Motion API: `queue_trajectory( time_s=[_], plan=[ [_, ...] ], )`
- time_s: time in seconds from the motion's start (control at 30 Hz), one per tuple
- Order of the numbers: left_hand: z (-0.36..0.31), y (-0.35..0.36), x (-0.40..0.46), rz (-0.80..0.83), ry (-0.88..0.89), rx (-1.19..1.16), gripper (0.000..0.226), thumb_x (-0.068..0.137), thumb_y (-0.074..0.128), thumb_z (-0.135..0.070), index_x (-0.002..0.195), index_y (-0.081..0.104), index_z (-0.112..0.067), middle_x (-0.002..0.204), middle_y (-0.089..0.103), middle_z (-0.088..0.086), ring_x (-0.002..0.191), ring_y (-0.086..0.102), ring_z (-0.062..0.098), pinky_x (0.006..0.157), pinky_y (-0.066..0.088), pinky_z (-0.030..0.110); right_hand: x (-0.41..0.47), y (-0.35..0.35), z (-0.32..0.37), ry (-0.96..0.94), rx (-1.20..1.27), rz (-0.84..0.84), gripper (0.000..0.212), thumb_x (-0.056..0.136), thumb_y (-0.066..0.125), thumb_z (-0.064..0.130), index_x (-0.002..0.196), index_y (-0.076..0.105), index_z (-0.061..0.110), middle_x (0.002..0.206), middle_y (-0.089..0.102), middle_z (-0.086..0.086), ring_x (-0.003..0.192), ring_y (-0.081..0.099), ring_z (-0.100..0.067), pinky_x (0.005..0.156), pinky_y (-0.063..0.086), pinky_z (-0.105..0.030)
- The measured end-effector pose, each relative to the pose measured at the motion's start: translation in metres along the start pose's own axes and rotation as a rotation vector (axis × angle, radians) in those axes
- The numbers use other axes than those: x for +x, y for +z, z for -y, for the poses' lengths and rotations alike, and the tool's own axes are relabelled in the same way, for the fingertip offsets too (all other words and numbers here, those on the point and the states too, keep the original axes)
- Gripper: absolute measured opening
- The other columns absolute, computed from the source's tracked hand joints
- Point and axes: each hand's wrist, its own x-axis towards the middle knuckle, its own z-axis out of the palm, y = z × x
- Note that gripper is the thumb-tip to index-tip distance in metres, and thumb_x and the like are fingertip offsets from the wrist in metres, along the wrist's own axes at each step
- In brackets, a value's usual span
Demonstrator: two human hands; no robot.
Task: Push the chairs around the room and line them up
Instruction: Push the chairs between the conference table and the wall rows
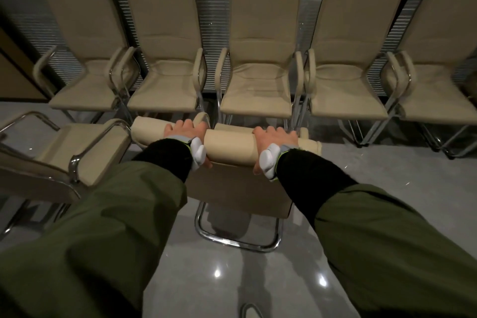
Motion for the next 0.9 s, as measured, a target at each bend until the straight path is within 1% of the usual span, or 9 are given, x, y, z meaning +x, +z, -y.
queue_trajectory(
  time_s=[0.17, 0.27, 0.4, 0.5, 0.67, 0.77, 0.9],
  plan=[
    [-0.003, 0.004, -0.023, 0.020, -0.075, -0.015, 0.091, 0.055, 0.083, -0.066, 0.128, 0.041, -0.031, 0.121, 0.047, 0.005, 0.117, 0.045, 0.030, 0.104, 0.036, 0.053, -0.008, -0.001, -0.001, -0.071, -0.018, 0.010, 0.096, 0.053, 0.088, 0.038, 0.133, 0.037, 0.024, 0.121, 0.050, -0.009, 0.115, 0.049, -0.033, 0.095, 0.036, -0.050],
    [-0.006, 0.006, -0.038, 0.033, -0.126, -0.025, 0.095, 0.055, 0.083, -0.067, 0.131, 0.040, -0.030, 0.125, 0.047, 0.006, 0.119, 0.044, 0.031, 0.104, 0.036, 0.053, -0.011, 0.000, -0.002, -0.130, -0.032, 0.004, 0.098, 0.053, 0.088, 0.040, 0.135, 0.036, 0.023, 0.122, 0.050, -0.009, 0.116, 0.049, -0.034, 0.097, 0.035, -0.051],
    [-0.006, 0.015, -0.062, 0.012, -0.177, -0.043, 0.095, 0.053, 0.082, -0.069, 0.130, 0.040, -0.030, 0.129, 0.045, 0.007, 0.120, 0.044, 0.033, 0.102, 0.036, 0.055, -0.015, 0.002, 0.004, -0.175, -0.061, -0.006, 0.094, 0.057, 0.087, 0.041, 0.135, 0.037, 0.025, 0.122, 0.050, -0.008, 0.117, 0.048, -0.034, 0.101, 0.033, -0.053],
    [-0.008, 0.020, -0.079, -0.005, -0.208, -0.050, 0.094, 0.052, 0.081, -0.070, 0.126, 0.040, -0.029, 0.127, 0.047, 0.007, 0.120, 0.044, 0.033, 0.099, 0.037, 0.053, -0.019, 0.005, 0.009, -0.192, -0.084, -0.016, 0.093, 0.056, 0.086, 0.042, 0.134, 0.037, 0.026, 0.122, 0.051, -0.008, 0.116, 0.049, -0.033, 0.100, 0.035, -0.050],
    [-0.004, 0.033, -0.109, -0.018, -0.233, -0.080, 0.093, 0.052, 0.077, -0.073, 0.126, 0.039, -0.033, 0.130, 0.045, 0.007, 0.127, 0.037, 0.034, 0.097, 0.033, 0.055, -0.035, 0.002, 0.022, -0.199, -0.128, 0.020, 0.087, 0.062, 0.084, 0.037, 0.134, 0.038, 0.024, 0.126, 0.050, -0.011, 0.120, 0.047, -0.035, 0.103, 0.034, -0.050],
    [0.002, 0.041, -0.131, -0.026, -0.226, -0.112, 0.090, 0.054, 0.075, -0.072, 0.127, 0.039, -0.033, 0.129, 0.045, 0.006, 0.121, 0.040, 0.034, 0.095, 0.033, 0.054, -0.047, 0.004, 0.030, -0.211, -0.134, 0.041, 0.086, 0.063, 0.083, 0.033, 0.136, 0.037, 0.024, 0.128, 0.049, -0.012, 0.122, 0.045, -0.035, 0.104, 0.032, -0.051],
    [0.004, 0.048, -0.167, -0.039, -0.247, -0.112, 0.089, 0.056, 0.075, -0.071, 0.127, 0.040, -0.031, 0.126, 0.048, 0.007, 0.118, 0.043, 0.033, 0.095, 0.034, 0.054, -0.069, 0.012, 0.044, -0.232, -0.162, 0.041, 0.089, 0.062, 0.084, 0.035, 0.137, 0.036, 0.024, 0.128, 0.049, -0.012, 0.123, 0.044, -0.034, 0.103, 0.032, -0.051]
  ],
)
